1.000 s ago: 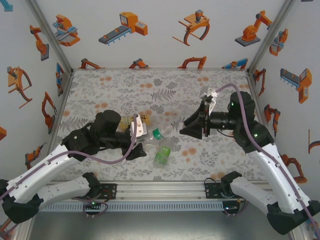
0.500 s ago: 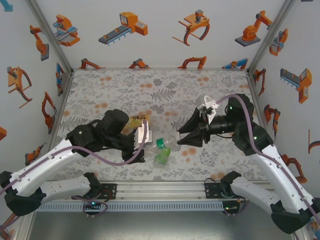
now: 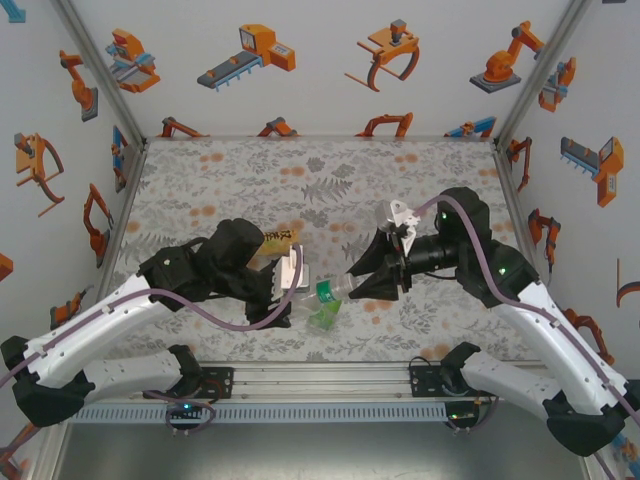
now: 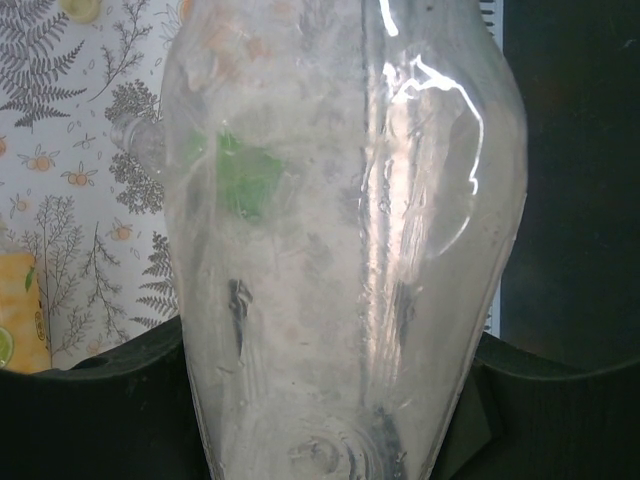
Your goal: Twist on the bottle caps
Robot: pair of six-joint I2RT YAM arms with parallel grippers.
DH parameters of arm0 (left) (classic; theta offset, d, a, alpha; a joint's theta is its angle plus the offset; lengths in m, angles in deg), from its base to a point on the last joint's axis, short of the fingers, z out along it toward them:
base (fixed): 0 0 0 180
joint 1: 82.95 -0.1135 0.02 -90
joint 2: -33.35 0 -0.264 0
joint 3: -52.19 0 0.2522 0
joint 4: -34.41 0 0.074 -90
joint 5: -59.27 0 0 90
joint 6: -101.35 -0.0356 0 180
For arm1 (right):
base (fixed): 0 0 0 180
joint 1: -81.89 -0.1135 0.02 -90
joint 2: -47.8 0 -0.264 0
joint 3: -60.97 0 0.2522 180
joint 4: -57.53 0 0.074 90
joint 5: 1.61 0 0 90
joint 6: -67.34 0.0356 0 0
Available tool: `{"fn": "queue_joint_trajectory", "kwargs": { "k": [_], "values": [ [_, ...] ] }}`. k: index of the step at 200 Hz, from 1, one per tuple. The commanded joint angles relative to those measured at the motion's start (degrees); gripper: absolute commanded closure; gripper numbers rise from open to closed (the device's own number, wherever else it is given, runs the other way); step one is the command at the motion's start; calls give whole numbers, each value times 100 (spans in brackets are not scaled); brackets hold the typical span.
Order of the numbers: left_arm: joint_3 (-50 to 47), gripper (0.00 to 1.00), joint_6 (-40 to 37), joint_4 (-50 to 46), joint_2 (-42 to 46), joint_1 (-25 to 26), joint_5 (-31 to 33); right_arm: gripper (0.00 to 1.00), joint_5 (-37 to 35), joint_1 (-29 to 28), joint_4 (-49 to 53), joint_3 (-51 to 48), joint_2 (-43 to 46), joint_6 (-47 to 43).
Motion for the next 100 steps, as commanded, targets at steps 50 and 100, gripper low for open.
{"fn": "queue_joint_trajectory", "kwargs": {
  "k": [50, 100],
  "values": [
    [117, 100, 240, 252, 77, 34, -241, 100, -479, -259, 297, 190, 42, -397],
    [64, 100, 355, 243, 44, 34, -516, 100, -795, -517, 746, 357, -15, -893]
  ]
}}
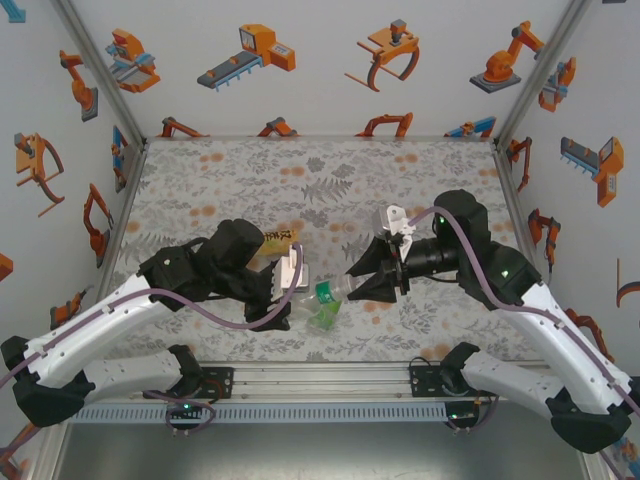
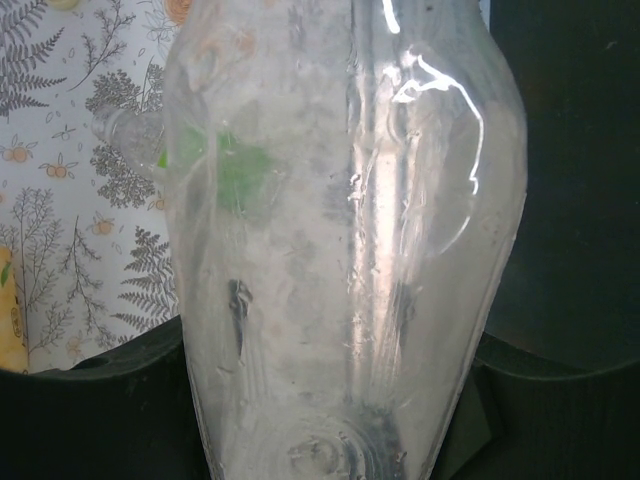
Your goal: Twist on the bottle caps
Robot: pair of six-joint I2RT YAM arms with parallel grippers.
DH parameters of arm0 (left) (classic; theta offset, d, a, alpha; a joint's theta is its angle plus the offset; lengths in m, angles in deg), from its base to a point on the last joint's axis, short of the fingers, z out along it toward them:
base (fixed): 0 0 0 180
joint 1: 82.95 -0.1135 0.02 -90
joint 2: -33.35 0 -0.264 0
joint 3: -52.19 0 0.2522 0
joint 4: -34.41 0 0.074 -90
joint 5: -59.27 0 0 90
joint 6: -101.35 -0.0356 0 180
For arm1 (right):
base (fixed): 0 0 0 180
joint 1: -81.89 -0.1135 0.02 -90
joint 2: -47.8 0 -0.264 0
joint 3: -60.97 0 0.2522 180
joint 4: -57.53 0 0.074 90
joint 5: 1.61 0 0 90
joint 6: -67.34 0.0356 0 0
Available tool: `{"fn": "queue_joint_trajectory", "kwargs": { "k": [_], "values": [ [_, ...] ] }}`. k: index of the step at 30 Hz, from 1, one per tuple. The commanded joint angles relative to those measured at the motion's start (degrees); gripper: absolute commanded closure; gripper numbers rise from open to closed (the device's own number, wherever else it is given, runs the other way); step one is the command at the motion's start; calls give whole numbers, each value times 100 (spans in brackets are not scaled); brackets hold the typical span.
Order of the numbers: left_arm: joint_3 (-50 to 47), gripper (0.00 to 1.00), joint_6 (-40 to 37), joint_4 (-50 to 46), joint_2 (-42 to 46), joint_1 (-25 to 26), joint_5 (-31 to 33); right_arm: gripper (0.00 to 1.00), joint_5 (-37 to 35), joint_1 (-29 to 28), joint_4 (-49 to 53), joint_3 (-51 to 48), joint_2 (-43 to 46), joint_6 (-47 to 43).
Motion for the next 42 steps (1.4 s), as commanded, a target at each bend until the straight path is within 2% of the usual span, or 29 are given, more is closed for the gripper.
{"fn": "queue_joint_trajectory", "kwargs": {
  "k": [1, 19, 25, 31, 37, 42],
  "values": [
    [66, 100, 203, 322, 41, 34, -409, 100, -236, -177, 403, 168, -26, -438],
    [95, 100, 371, 257, -167, 26, -869, 100, -615, -732, 1000, 475, -220, -1110],
    [67, 100, 372, 282, -149, 25, -873, 100, -694, -796, 921, 439, -267, -910],
    [-29, 100, 236, 447, 33, 31, -555, 100, -1027, -796, 235, 129, -170, 507],
    [-120, 100, 74, 581, 154, 34, -79, 100, -1918, -792, -438, -248, -72, 3197],
    [-146, 100, -73, 709, 156, 34, 246, 100, -2520, -796, -175, -243, -290, 5546]
  ]
}}
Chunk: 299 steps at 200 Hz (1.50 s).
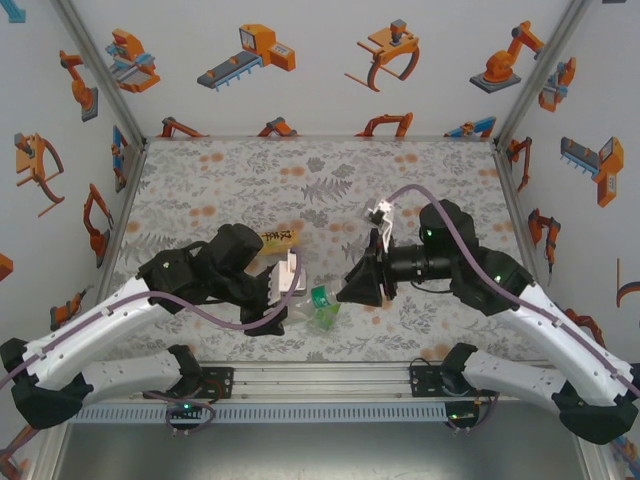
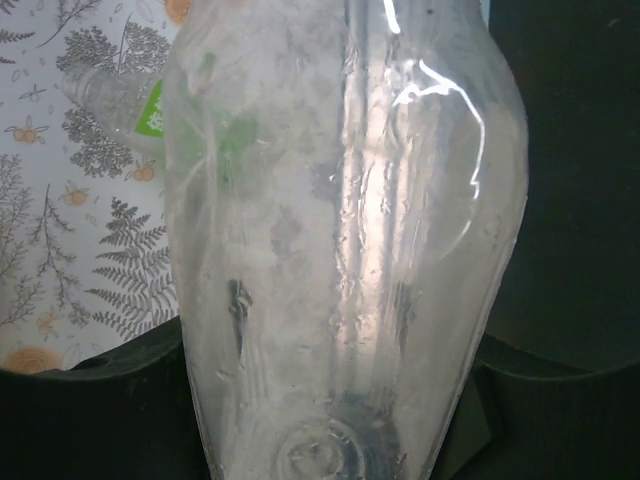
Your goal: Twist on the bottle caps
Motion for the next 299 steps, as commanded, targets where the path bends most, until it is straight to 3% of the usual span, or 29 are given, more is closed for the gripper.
{"fn": "queue_joint_trajectory", "kwargs": {
  "k": [1, 38, 56, 83, 128, 169, 197, 235, 299],
  "values": [
    [33, 100, -191, 922, 39, 36, 160, 100, -748, -75, 65, -43, -308, 2682],
    [-57, 100, -316, 1191, 38, 36, 406, 100, -888, -97, 339, -150, -524, 5055],
    [-88, 100, -366, 1308, 30, 36, 477, 100, -992, -99, -70, -573, -370, 6036],
    [-93, 100, -440, 1365, -19, 36, 503, 99, -1302, -180, -24, -634, -300, 6209],
    [-158, 100, -549, 1361, -5, 36, 307, 57, -1605, -179, 746, 238, -405, 4948],
    [-71, 100, -524, 1161, 6, 36, 191, 37, -1515, -181, 230, 552, -261, 3541],
    [-51, 100, -497, 1027, 110, 34, 96, 33, -1355, -179, 139, 827, -205, 2473],
    [-109, 100, -433, 969, 295, 32, -13, 35, -1080, -173, 256, 1076, -131, 402],
    [-150, 100, -315, 887, 352, 34, -163, 32, 784, -176, 663, 1377, -196, -3982]
  ]
}}
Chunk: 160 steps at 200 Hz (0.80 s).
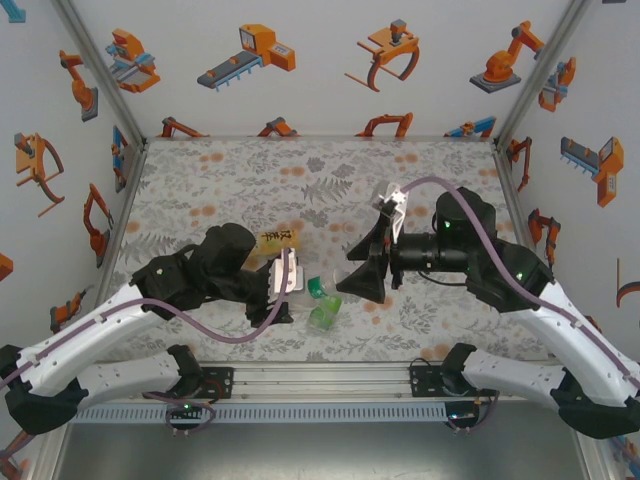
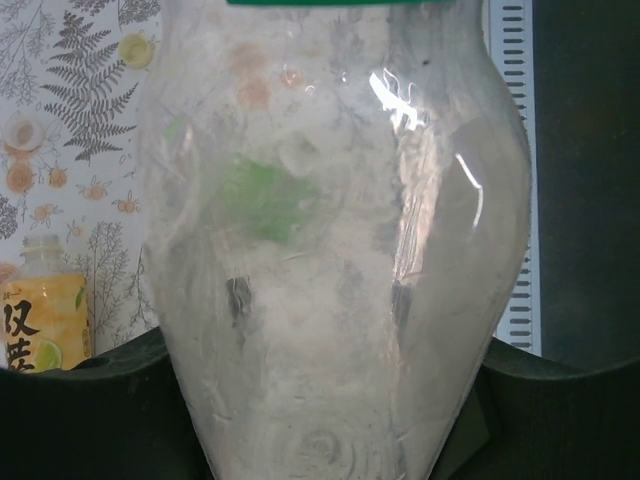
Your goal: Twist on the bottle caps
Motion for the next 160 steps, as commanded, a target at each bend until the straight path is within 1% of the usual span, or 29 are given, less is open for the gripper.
{"fn": "queue_joint_trajectory", "kwargs": {
  "k": [1, 23, 37, 64, 91, 132, 160],
  "values": [
    [76, 100, 50, -44, 56, 11, -231, 32, 1008, -23, 295, 285, -65, -2414],
    [91, 100, 56, -41, 36, 12, -240, 33, 1292, -29, 379, 285, -118, -3117],
    [99, 100, 60, -42, 28, 9, -249, 34, 1422, -29, 369, 277, -153, -3279],
    [112, 100, 74, -44, 40, 11, -228, 36, 1435, -25, 361, 221, -216, -3309],
    [104, 100, 93, -47, 44, 12, -205, 42, 1364, -26, 187, 79, -169, -3243],
    [111, 100, 100, -49, 55, 11, -205, 45, 1365, -25, 201, 39, -213, -3212],
    [125, 100, 109, -49, 60, 11, -197, 51, 1377, -37, 184, 31, -215, -3188]
  ]
}}
